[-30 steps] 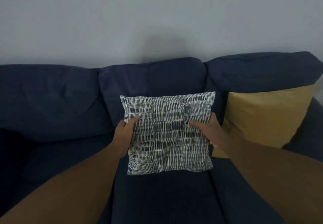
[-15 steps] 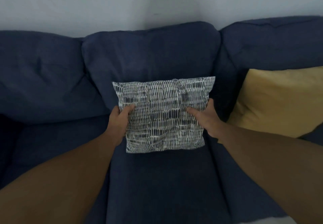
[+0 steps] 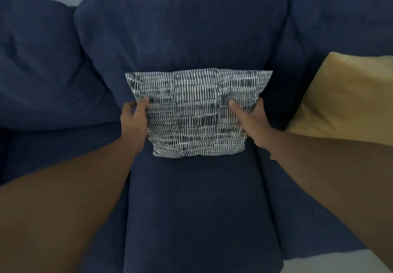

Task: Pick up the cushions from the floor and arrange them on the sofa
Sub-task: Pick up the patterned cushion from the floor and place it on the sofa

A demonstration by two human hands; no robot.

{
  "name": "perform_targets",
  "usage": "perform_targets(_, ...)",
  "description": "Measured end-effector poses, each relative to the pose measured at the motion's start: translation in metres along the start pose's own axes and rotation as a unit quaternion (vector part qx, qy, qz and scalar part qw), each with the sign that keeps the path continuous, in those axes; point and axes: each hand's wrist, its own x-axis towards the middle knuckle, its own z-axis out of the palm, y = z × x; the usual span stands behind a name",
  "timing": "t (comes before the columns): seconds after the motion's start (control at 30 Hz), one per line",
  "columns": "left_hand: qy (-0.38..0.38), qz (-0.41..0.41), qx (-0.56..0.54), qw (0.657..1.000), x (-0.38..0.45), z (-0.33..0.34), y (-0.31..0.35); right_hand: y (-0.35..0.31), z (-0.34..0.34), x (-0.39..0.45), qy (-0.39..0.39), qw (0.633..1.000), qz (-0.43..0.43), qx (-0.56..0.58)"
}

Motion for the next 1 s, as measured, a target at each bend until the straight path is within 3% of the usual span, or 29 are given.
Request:
perform_targets(0.13,0.028,0.081,0.016,0.996,0.008,0.003,0.013,-0.018,-0.004,0.003,0.078,0.995,-0.055,-0.013)
perform_targets(0.23,0.054,0.135,0.087,0.986,0.026,0.003,0.032,-0.038,-0.007,0.021,0.089,0.994,-0.059,-0.037)
perform_targets(0.47,0.116,0.156,0.113,0.974,0.033,0.006,0.055,-0.066,-0.01,0.039,0.091,0.99,-0.028,-0.107)
perform_targets(0.57,0.159,0.19,0.135,0.959,0.016,0.008,0.045,-0.055,-0.011,0.026,0.153,0.956,-0.106,-0.226)
perform_targets(0.67,0.16,0.366,0.289,0.87,-0.005,0.012,0.027,-0.042,-0.011,0.006,0.177,0.856,-0.297,-0.385)
perform_targets(0.77,0.016,0.485,0.433,0.76,-0.014,0.025,0.011,-0.034,-0.008,0.002,0.03,0.786,-0.4,-0.47)
perform_targets(0.87,-0.08,0.437,0.583,0.68,-0.015,0.037,0.013,-0.039,-0.008,0.006,-0.079,0.753,-0.343,-0.556)
perform_targets(1.0,-0.056,0.362,0.681,0.634,0.002,0.039,0.028,-0.055,-0.025,0.019,-0.071,0.771,-0.23,-0.59)
